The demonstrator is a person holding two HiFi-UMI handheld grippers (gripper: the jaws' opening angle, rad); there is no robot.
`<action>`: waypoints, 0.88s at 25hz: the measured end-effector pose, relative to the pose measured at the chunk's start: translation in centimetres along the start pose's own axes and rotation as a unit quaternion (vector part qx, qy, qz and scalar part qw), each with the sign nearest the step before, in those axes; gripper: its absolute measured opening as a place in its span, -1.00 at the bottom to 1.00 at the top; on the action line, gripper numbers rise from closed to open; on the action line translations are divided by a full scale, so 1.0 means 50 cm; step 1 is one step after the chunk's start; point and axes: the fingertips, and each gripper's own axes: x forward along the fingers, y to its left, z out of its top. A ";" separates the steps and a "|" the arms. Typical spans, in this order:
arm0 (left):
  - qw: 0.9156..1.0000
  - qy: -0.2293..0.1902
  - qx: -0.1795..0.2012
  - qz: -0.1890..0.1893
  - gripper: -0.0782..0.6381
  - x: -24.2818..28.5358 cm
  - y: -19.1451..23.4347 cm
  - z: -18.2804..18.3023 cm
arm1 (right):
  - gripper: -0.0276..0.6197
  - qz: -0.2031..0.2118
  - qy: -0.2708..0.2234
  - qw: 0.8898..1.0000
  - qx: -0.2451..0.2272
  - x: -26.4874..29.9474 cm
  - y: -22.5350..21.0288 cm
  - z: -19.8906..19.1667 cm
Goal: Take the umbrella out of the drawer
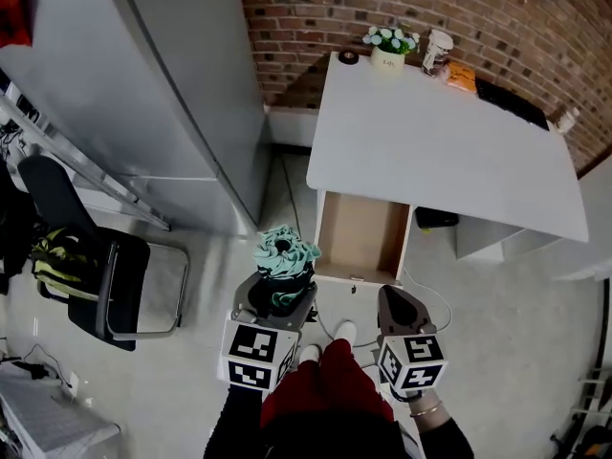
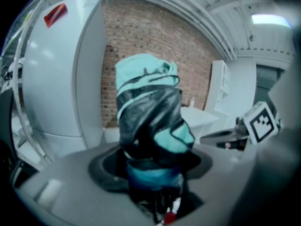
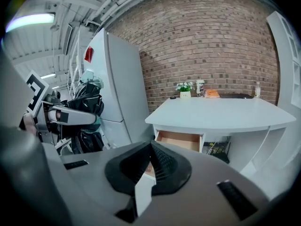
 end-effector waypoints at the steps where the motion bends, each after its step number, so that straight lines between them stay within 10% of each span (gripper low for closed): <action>1: 1.000 -0.001 -0.003 0.004 0.02 -0.008 0.005 -0.002 | -0.92 0.002 -0.001 1.000 -0.002 0.000 0.005 0.003; 22: 0.997 -0.022 -0.051 0.061 0.02 -0.158 0.087 -0.056 | -0.92 0.046 -0.032 0.996 -0.066 -0.021 0.128 0.028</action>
